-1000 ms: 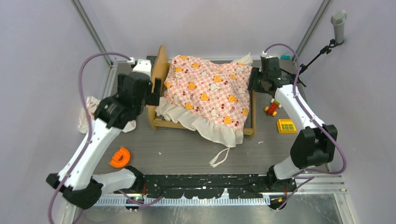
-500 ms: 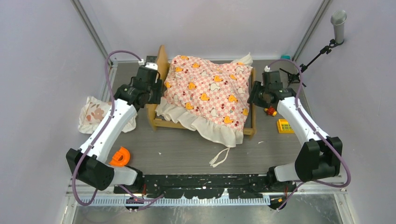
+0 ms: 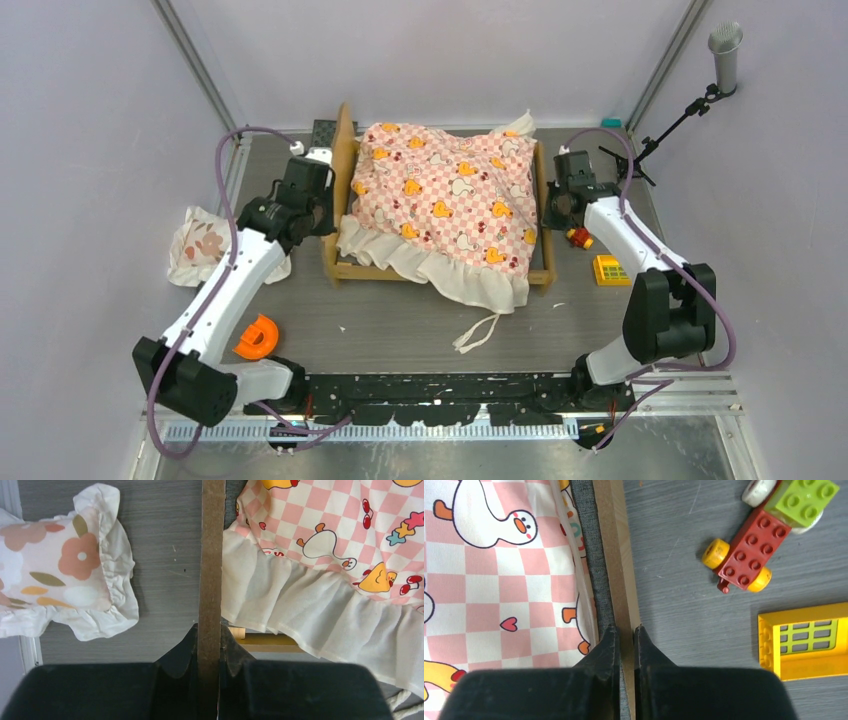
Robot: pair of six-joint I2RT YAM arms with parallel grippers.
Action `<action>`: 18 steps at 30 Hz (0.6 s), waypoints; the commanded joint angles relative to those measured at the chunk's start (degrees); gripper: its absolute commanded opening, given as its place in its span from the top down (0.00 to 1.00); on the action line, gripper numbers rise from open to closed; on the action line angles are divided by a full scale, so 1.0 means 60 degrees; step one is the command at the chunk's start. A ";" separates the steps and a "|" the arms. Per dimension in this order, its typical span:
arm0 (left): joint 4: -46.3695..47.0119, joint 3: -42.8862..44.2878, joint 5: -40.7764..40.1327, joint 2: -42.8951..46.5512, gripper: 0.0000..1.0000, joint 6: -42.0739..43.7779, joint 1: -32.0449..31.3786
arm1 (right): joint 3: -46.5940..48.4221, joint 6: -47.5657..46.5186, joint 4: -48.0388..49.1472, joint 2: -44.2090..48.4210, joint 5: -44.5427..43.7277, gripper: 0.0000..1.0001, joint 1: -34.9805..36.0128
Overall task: Set up the pet bed
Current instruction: Adjust the bed frame at the center of the board.
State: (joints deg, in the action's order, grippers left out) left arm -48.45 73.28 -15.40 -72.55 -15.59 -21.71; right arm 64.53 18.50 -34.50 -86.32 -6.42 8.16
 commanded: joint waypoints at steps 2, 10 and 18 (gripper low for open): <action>-0.0031 -0.0856 -0.0126 0.1387 1.00 -0.1200 -0.0028 | 0.0950 0.0155 0.0012 -0.0856 -0.0060 0.96 0.0059; -0.0173 -0.1050 0.0229 0.1842 0.77 -0.1376 -0.0028 | 0.0761 -0.0190 0.0090 0.0049 -0.0551 0.53 0.0058; -0.0276 -0.0035 0.0215 0.2279 0.37 -0.1226 -0.0029 | 0.1212 -0.0556 -0.0002 0.2002 -0.0079 0.35 0.0434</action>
State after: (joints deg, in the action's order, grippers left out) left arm -50.50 67.77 -14.66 -61.80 -22.55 -21.74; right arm 68.47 16.51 -35.57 -81.25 -8.84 8.86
